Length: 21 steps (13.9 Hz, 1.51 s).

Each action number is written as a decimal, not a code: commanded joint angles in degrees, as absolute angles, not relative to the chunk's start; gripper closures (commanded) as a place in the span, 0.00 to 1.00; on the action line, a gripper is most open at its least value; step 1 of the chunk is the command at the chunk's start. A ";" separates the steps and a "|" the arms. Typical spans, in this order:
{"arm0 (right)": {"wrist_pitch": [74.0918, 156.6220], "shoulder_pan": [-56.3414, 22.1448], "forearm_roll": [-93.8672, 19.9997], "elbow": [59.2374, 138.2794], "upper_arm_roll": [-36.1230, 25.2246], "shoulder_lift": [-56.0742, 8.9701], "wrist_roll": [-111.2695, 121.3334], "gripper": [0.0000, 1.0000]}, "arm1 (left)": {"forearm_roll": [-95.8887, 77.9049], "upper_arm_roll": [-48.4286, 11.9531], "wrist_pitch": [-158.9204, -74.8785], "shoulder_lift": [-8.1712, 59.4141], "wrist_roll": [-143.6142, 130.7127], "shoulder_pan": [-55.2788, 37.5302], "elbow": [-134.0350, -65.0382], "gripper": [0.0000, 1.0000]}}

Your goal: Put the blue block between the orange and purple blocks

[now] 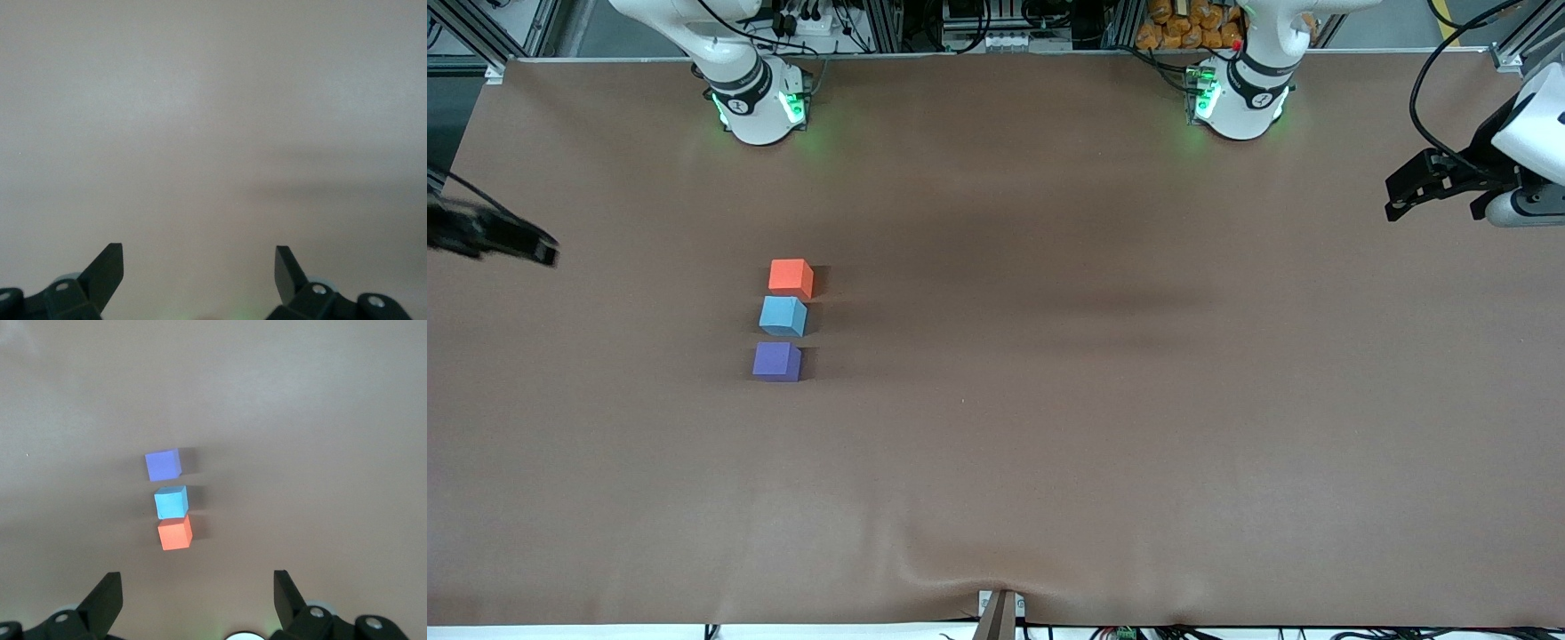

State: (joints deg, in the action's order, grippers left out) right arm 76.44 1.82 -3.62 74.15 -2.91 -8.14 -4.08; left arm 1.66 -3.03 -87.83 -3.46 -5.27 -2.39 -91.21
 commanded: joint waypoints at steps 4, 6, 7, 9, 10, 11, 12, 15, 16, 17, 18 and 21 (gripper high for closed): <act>83.31 2.46 1.58 89.02 -0.88 4.64 -3.60 0.00 | 0.62 -3.43 -87.10 -3.43 -4.13 -1.14 -90.53 0.00; 83.50 1.85 1.84 88.78 -0.97 4.57 -3.43 0.00 | 0.62 -3.43 -87.01 -3.43 -4.13 -1.14 -90.61 0.00; 83.58 1.93 1.76 87.73 -1.05 4.22 -3.34 0.00 | 0.62 -3.43 -86.92 -3.51 -4.13 -1.14 -90.62 0.00; 83.58 2.37 1.67 84.91 -1.05 2.12 -3.16 0.00 | 0.62 -3.43 -86.92 -3.52 -3.87 -1.14 -90.62 0.00; 83.58 2.37 1.58 84.29 -1.05 2.02 -2.64 0.00 | 0.62 -3.43 -86.92 -3.52 -3.61 -1.14 -90.53 0.00; 83.67 2.29 1.41 84.29 -1.05 2.02 -2.46 0.00 | 0.62 -3.43 -86.92 -3.52 -3.60 -1.14 -90.53 0.00; 83.85 2.29 1.15 84.37 -1.05 1.93 -2.46 0.00 | 0.62 -3.43 -86.92 -3.52 -3.60 -1.14 -90.53 0.00; 84.02 1.93 1.32 84.64 -0.97 1.93 -2.46 0.00 | 0.62 -3.52 -86.92 -3.52 -3.52 -1.14 -90.53 0.00; 83.94 1.93 1.32 84.55 -0.97 1.93 -2.46 0.00 | 0.62 -3.52 -86.92 -3.52 -3.43 -1.14 -90.53 0.00; 83.94 2.02 1.32 84.64 -0.97 1.93 -2.46 0.00 | 0.62 -3.52 -86.92 -3.52 -3.43 -1.14 -90.53 0.00; 83.85 2.02 1.41 84.64 -0.97 1.93 -2.37 0.00 | 0.62 -3.52 -86.84 -3.52 -3.34 -1.14 -90.44 0.00; 84.11 2.02 1.50 84.81 -0.97 1.93 -2.37 0.00 | 0.62 -3.78 -86.84 -3.52 -2.64 -1.23 -90.35 0.00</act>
